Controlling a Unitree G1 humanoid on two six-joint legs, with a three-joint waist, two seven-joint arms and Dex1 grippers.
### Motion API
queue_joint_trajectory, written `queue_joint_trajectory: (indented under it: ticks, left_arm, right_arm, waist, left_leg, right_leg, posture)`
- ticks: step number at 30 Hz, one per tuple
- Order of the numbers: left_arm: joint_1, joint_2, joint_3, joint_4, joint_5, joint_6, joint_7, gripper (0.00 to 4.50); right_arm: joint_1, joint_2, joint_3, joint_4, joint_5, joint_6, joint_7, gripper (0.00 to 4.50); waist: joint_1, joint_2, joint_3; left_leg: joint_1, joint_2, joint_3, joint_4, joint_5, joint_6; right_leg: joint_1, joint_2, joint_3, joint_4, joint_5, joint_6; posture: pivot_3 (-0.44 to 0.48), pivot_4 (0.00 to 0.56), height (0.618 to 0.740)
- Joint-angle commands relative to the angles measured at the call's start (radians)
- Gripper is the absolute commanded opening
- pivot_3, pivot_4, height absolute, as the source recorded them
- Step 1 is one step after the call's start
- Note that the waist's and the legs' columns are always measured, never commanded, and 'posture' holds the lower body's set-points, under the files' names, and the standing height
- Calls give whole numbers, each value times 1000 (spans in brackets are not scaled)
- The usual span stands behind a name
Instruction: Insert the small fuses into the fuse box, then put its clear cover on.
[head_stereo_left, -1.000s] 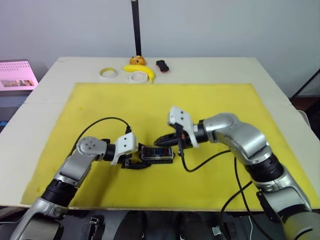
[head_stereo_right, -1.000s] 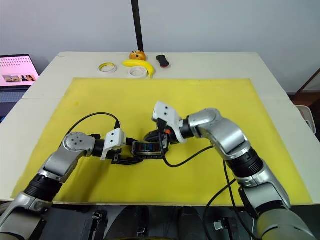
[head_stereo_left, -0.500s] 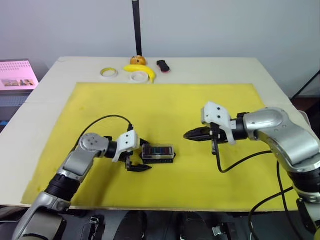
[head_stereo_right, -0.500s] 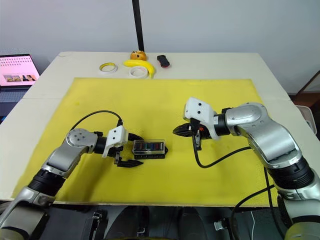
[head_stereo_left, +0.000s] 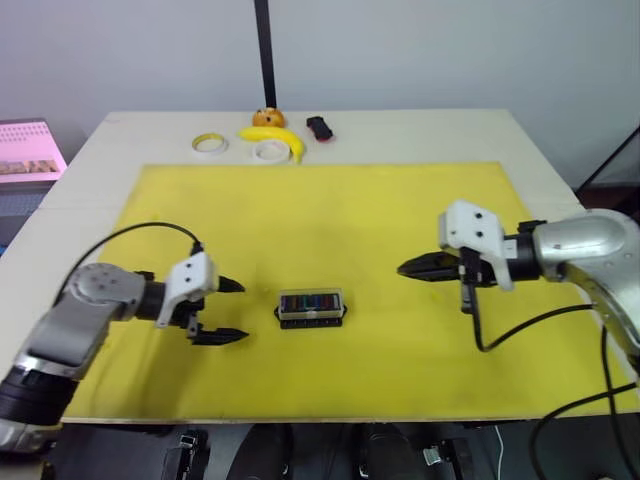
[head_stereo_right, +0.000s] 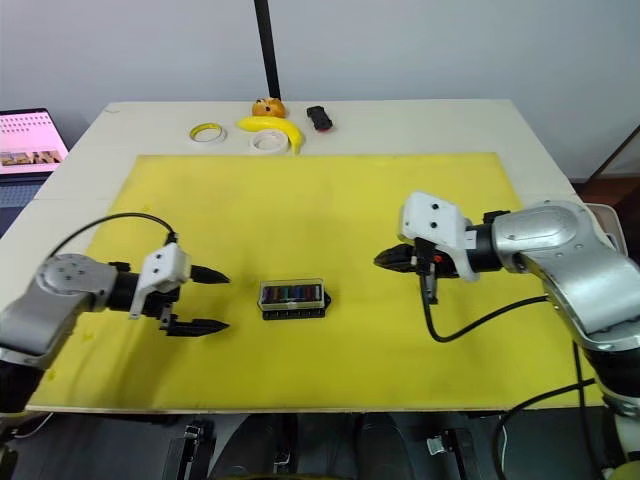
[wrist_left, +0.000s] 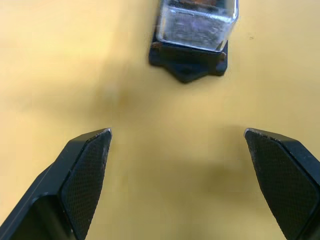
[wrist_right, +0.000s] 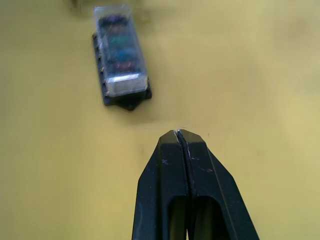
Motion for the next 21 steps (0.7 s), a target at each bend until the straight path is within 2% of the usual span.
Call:
queue_joint_trajectory:
  ticks: [1, 6, 7, 8, 14, 21]
  left_arm:
    - [62, 93, 178, -119, -109, 127, -9, 4500]
    - [183, 171, 368, -222, -195, 252, -11, 4500]
    - [198, 179, 402, -239, -221, 283, -10, 4500]
    - [211, 186, 431, -253, -243, 313, -10, 4500]
    - [319, 200, 541, -280, -218, 303, -20, 4500]
    - [319, 214, 533, -269, -221, 286, -19, 4500]
  right_arm:
    - [5, -67, -63, 53, -26, -118, 78, 1228]
    - [16, -136, -74, 125, -37, -235, 188, 3698]
    - [20, -148, -78, 139, -38, -256, 210, 4145]
    - [22, -160, -82, 152, -41, -272, 227, 4411]
    - [18, -202, -102, 260, -67, -356, 287, 4411]
    - [-3, -181, -82, 266, -77, -361, 279, 4411]
  waist:
    - [-2, 1, 1]
    - [-2, 5, 3]
    - [-2, 5, 3]
    - [-2, 5, 3]
    - [-2, 6, 3]
    - [-2, 6, 3]
  left_leg:
    - [0, 0, 0, 0, 0, 0]
    - [0, 0, 0, 0, 0, 0]
    - [0, 0, 0, 0, 0, 0]
    - [0, 0, 0, 0, 0, 0]
    - [0, 0, 1, 0, 0, 0]
    - [0, 0, 1, 0, 0, 0]
  right_leg:
    - [0, 0, 0, -2, 0, 0]
    - [1, 0, 0, -5, 1, -1]
    - [1, 0, 0, -4, 1, -1]
    - [1, 0, 0, -4, 1, -1]
    - [1, 1, 0, -5, 1, -2]
    - [1, 1, 0, -5, 1, -2]
  posture:
    - [0, 150, 740]
    - [0, 150, 740]
    - [0, 150, 740]
    - [0, 150, 740]
    - [0, 150, 740]
    - [0, 150, 740]
